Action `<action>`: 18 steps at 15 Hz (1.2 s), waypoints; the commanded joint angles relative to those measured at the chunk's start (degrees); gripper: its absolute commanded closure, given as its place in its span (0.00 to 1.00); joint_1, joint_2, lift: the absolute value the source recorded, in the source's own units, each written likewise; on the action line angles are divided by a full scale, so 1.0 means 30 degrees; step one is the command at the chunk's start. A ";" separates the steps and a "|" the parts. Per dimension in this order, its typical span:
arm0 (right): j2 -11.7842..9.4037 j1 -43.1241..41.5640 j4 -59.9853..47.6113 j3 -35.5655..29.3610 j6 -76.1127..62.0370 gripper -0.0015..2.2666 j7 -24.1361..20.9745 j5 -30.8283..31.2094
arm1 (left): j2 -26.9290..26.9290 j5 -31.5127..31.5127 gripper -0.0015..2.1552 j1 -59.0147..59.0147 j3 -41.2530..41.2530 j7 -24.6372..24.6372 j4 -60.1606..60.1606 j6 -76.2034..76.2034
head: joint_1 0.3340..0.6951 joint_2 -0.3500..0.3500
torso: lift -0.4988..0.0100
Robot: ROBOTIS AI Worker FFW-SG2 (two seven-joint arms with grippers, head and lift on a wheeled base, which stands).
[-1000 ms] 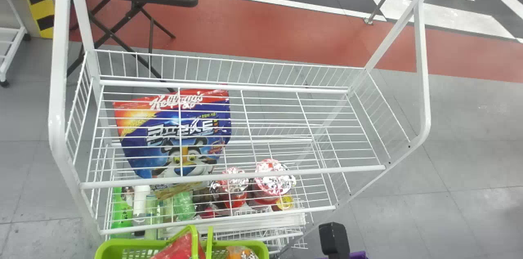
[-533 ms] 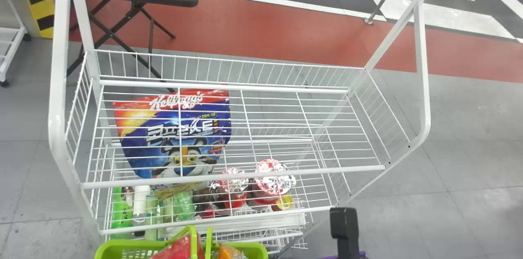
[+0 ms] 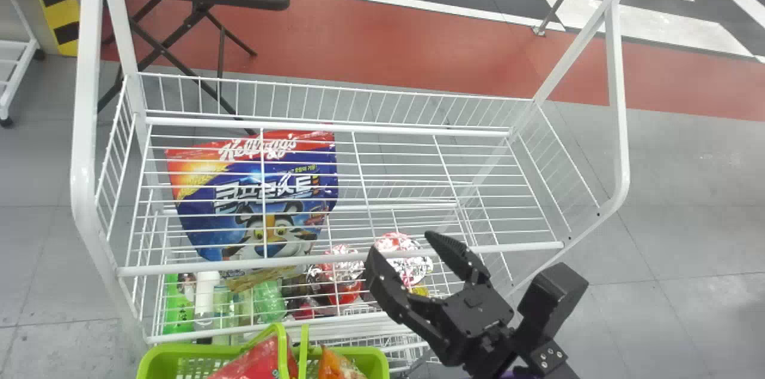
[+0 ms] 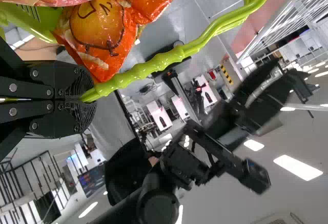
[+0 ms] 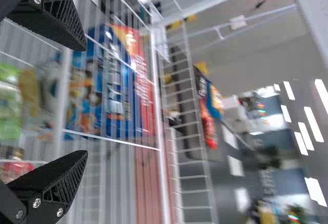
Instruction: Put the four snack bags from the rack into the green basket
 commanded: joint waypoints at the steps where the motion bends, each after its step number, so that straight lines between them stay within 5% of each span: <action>1: 0.0128 0.0242 -0.0614 0.1311 -0.0961 0.05 -0.1595 0.0991 | 0.0000 -0.0031 0.94 -0.0066 -0.0079 0.0087 0.0058 0.0000 | 1.00 0.00 | 0.97; 2: 0.0157 0.0418 -0.1171 0.2131 -0.0375 0.05 -0.3500 0.1958 | 0.0000 -0.0031 0.94 -0.0066 -0.0079 0.0087 0.0058 0.0000 | 1.00 0.00 | 0.97; 4: 0.0362 0.0535 -0.2079 0.2717 0.0855 0.05 -0.4789 0.2251 | 0.0000 -0.0031 0.94 -0.0066 -0.0109 0.0058 0.0058 0.0000 | 1.00 0.00 | 0.97; 18: 0.0245 0.0945 -0.2723 0.2073 0.0269 0.05 -0.4877 0.2397 | 0.0000 0.0027 0.94 -0.0066 -0.0109 -0.0030 0.0058 0.0000 | 1.00 0.00 | 0.97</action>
